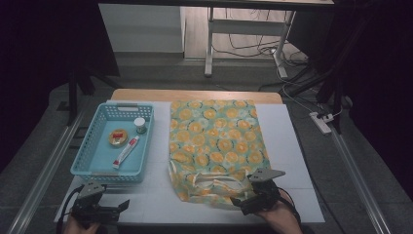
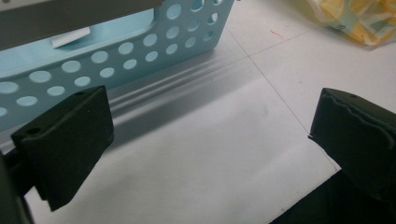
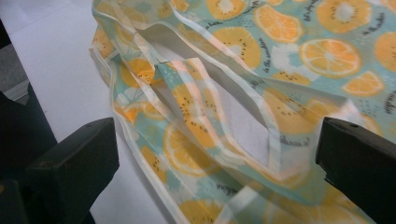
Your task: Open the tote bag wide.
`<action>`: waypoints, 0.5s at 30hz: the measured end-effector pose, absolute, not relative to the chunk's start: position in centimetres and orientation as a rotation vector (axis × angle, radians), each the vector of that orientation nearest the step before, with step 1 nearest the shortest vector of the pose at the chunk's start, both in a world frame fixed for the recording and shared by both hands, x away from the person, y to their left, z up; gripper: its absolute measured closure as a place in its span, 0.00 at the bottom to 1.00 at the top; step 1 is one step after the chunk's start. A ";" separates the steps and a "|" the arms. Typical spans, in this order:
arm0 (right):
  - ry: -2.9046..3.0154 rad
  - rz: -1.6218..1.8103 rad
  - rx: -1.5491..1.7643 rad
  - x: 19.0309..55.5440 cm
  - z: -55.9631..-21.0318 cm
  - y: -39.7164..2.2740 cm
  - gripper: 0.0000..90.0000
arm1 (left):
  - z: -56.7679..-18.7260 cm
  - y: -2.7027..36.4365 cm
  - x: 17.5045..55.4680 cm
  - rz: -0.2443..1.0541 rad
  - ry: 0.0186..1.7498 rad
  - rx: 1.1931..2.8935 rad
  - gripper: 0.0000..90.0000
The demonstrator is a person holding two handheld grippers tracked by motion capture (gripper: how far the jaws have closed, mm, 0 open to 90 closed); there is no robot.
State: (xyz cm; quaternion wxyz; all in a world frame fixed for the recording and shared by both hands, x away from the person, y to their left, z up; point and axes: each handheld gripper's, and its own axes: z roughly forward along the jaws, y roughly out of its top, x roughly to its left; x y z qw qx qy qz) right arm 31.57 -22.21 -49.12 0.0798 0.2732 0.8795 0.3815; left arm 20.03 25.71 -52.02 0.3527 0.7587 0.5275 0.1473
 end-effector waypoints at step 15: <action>2.742 1.148 0.773 32.7 -50.1 -18.9 0.00 | -52.0 25.7 20.0 0.381 1.360 1.968 0.00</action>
